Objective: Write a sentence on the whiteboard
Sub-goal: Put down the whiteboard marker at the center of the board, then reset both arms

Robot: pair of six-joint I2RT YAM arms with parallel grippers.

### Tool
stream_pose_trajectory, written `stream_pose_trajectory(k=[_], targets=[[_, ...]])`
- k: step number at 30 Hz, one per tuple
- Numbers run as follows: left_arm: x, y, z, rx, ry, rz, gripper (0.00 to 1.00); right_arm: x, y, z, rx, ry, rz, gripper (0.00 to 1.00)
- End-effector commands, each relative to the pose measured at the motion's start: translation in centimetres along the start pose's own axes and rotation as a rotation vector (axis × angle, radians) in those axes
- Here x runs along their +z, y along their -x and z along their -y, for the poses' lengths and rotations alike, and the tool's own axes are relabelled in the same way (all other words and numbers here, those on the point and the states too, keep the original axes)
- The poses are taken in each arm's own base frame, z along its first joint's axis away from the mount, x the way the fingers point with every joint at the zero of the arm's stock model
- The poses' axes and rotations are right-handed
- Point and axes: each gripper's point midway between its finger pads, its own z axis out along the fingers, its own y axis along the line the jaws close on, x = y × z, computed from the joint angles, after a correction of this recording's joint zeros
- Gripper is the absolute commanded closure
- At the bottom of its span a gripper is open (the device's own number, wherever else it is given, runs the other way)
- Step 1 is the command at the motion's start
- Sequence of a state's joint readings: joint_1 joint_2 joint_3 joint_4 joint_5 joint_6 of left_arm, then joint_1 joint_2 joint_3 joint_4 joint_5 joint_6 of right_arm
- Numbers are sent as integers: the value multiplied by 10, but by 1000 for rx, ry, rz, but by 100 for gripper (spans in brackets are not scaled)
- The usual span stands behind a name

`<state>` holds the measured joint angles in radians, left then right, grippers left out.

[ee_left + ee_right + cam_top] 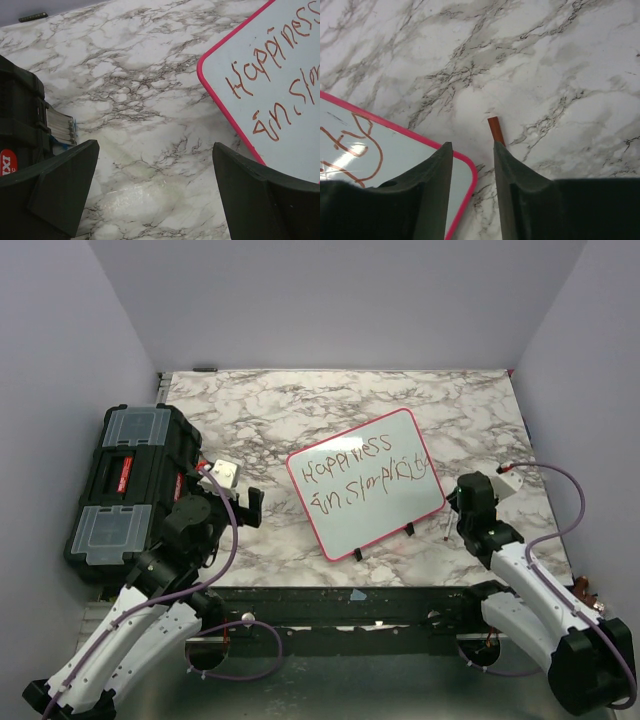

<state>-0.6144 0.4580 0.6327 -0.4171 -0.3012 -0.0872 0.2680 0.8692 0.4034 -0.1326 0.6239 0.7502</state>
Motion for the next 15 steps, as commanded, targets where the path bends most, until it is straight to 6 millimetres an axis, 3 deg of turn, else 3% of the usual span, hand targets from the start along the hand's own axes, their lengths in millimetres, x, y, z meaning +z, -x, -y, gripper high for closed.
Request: stream_pose_trajectory(k=[1, 8, 15], targets=[[2, 5, 4, -11, -20, 37, 2, -6, 10, 6, 43, -23, 30, 55], [3, 5, 3, -10, -13, 39, 1, -21, 38, -8, 73, 14, 57, 30], [5, 3, 1, -2, -3, 35, 2, -41, 97, -31, 92, 50, 147, 10]])
